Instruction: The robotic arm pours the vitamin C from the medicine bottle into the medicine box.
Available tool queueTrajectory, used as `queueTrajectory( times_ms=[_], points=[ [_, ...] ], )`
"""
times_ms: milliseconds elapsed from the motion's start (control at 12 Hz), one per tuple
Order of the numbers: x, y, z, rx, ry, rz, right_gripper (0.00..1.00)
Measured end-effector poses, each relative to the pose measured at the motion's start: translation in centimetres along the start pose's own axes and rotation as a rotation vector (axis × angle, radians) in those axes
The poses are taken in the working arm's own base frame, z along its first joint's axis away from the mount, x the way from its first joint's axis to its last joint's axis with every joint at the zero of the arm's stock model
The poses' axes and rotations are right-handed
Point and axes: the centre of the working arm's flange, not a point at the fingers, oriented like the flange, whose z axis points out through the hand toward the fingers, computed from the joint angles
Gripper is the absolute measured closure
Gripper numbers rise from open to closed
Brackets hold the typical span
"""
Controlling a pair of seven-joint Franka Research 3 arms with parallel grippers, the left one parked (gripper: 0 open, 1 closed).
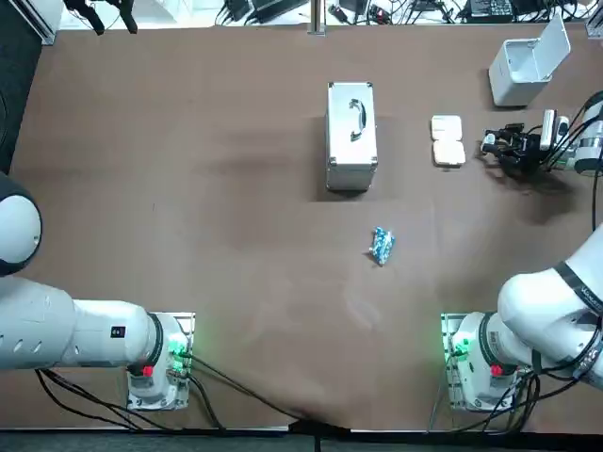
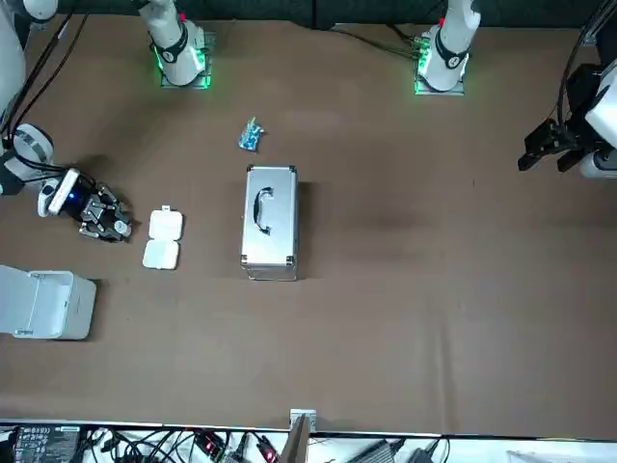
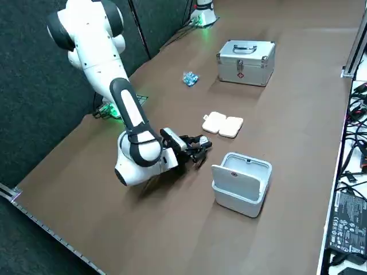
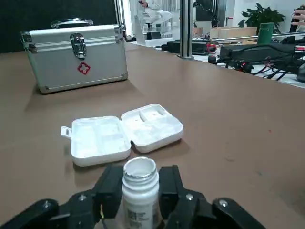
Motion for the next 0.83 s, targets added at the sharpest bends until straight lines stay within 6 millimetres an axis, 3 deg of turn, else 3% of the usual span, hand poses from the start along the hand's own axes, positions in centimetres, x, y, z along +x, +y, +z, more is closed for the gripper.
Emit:
queueTrajectory(
  times_ms=[417, 833],
  points=[
    [-0.42, -0.16, 0.34, 0.000, 0.010, 0.010, 0.52],
    [-0.29, -0.04, 0.34, 0.000, 0.011, 0.008, 0.01]
  ],
)
